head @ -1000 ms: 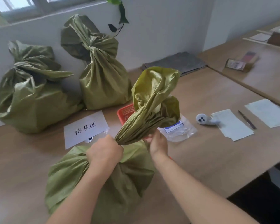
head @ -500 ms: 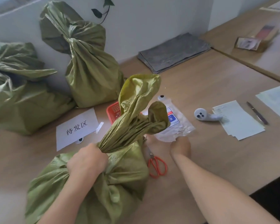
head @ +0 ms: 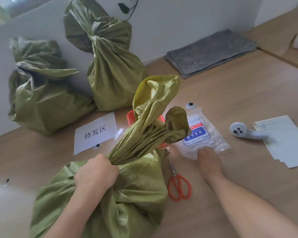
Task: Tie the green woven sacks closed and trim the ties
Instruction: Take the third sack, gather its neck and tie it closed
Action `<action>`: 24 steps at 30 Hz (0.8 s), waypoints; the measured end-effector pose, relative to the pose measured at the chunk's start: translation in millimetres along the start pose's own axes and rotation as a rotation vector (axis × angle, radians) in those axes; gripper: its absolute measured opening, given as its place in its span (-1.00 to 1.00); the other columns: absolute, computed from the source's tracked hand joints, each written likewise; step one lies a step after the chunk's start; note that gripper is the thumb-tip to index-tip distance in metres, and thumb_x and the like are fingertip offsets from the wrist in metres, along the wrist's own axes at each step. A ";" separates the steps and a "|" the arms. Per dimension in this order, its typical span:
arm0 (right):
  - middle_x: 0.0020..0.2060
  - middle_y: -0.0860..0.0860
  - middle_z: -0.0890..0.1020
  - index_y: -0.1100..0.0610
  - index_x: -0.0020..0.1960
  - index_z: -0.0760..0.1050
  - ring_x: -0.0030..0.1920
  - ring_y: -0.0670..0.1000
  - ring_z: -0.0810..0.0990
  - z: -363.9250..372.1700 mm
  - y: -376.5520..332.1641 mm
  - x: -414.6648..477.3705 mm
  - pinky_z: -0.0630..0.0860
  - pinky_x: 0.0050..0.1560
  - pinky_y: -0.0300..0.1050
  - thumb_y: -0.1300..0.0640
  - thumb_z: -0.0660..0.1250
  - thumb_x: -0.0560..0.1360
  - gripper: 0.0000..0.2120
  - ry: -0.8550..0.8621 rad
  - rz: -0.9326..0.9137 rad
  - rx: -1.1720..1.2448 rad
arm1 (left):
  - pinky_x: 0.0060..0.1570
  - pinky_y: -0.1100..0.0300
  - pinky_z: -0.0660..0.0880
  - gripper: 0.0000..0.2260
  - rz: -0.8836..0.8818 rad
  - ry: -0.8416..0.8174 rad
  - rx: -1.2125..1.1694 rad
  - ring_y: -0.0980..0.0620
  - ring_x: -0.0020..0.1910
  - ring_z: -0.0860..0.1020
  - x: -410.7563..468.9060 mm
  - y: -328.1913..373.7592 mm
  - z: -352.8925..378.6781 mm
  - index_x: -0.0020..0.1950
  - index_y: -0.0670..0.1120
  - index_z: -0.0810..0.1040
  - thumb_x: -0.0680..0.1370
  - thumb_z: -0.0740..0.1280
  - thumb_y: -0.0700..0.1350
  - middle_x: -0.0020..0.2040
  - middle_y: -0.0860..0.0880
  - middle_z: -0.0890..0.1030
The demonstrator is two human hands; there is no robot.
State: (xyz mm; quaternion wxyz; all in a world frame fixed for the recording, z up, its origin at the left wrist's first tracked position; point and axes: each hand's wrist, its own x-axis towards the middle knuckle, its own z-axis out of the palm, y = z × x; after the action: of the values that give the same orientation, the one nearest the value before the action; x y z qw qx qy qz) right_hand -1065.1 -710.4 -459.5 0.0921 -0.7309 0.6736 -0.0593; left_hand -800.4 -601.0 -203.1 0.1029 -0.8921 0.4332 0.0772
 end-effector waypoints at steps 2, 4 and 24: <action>-0.44 0.24 0.53 0.30 -0.36 0.51 -0.46 0.25 0.58 -3.3 3.3 1.4 0.48 -0.58 -0.05 0.56 0.58 -0.04 -0.62 0.032 -0.045 0.043 | -0.08 0.09 0.47 -0.86 -0.006 0.001 -0.008 -0.16 -0.13 0.53 1.1 -1.5 -0.2 -0.15 -0.05 0.38 0.49 0.29 -0.03 -0.20 -0.03 0.49; -0.46 0.22 0.52 0.30 -0.37 0.50 -0.50 0.23 0.57 -3.0 6.5 5.2 0.45 -0.64 -0.07 0.58 0.60 -0.07 -0.59 0.039 -0.084 0.035 | -0.10 0.09 0.47 -0.86 -0.012 0.003 -0.009 -0.16 -0.14 0.53 1.5 -2.3 0.4 -0.15 -0.06 0.39 0.49 0.29 -0.03 -0.19 -0.03 0.51; -0.37 0.17 0.53 0.20 -0.32 0.54 -0.37 0.19 0.56 -25.8 -2.8 11.4 0.51 -0.39 -0.04 0.41 0.65 0.07 -0.65 -0.035 -0.147 -0.230 | -0.14 0.08 0.47 -0.85 -0.017 0.026 -0.037 -0.16 -0.18 0.55 -1.5 -9.4 5.3 -0.16 -0.06 0.41 0.49 0.31 -0.01 -0.20 -0.03 0.54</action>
State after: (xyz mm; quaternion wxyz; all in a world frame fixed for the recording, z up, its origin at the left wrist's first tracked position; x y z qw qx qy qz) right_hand -1066.8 -722.9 -434.1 0.0148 -0.7848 0.6191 0.0244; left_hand -794.2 -592.9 -206.8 0.0812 -0.8985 0.4252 0.0727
